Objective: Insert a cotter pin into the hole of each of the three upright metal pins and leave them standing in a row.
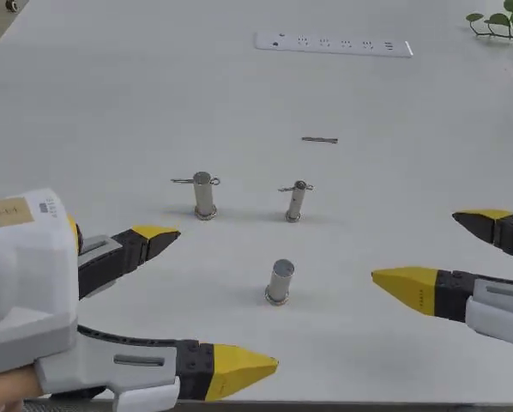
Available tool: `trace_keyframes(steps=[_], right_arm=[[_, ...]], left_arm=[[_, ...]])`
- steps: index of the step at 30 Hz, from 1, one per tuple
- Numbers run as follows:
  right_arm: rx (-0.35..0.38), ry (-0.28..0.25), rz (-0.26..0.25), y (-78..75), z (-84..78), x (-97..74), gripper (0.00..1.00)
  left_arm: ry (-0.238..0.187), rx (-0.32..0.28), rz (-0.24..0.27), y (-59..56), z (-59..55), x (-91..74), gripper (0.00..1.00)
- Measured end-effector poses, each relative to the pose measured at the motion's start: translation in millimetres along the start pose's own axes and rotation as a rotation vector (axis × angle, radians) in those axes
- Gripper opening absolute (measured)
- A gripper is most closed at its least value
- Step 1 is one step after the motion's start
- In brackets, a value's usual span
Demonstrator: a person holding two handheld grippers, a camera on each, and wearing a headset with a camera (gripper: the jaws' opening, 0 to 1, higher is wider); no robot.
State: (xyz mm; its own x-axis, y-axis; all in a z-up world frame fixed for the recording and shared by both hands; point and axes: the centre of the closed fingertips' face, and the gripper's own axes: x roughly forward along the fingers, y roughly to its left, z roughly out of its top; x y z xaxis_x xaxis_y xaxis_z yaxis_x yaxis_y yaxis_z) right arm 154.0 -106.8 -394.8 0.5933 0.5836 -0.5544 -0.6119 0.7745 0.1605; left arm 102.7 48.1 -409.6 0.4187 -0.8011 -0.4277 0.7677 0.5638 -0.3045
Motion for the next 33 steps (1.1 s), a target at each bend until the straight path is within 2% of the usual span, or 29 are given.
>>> trace_keyframes(steps=[3, 9, 11, 16, 19, 22, 25, 26, 30, 33], right_arm=[[-0.04, 0.016, 0.013, -4.8, 8.6, 4.1, 0.76], [-0.141, 0.07, 0.024, -19.5, 25.7, 12.7, 0.68], [-0.174, 0.084, 0.029, -25.1, 33.5, 16.8, 0.66], [-0.233, 0.091, 0.03, -39.0, 56.1, 28.4, 0.63], [-0.29, 0.138, 0.031, -47.5, 64.0, 36.2, 0.61], [-0.316, 0.165, 0.036, -51.9, 69.4, 43.3, 0.57], [-0.38, 0.141, 0.052, -53.9, 84.1, 54.0, 0.57], [-0.381, 0.141, 0.056, -54.4, 86.6, 56.8, 0.55], [-0.396, 0.151, 0.075, -56.4, 100.0, 73.4, 0.46], [-0.438, 0.182, 0.09, -57.7, 106.9, 83.9, 0.44]], left_arm=[[-0.002, -0.018, 0.023, 1.6, -3.4, -3.1, 0.99], [0.004, -0.045, 0.032, -0.7, -8.4, -7.7, 0.99], [0.018, -0.081, 0.037, -0.7, -11.2, -9.5, 0.99], [-0.007, -0.109, 0.064, 4.8, -9.4, -12.7, 0.99], [-0.006, -0.112, 0.083, 9.5, -10.4, -16.5, 0.99], [0.0, -0.122, 0.096, 14.3, -12.3, -22.5, 0.97], [0.004, -0.141, 0.113, 17.5, -14.8, -27.4, 0.96], [0.006, -0.149, 0.123, 19.0, -15.6, -28.4, 0.96], [-0.016, -0.174, 0.147, 22.9, -15.5, -33.4, 0.96], [-0.042, -0.202, 0.172, 25.6, -13.6, -36.8, 0.95]])
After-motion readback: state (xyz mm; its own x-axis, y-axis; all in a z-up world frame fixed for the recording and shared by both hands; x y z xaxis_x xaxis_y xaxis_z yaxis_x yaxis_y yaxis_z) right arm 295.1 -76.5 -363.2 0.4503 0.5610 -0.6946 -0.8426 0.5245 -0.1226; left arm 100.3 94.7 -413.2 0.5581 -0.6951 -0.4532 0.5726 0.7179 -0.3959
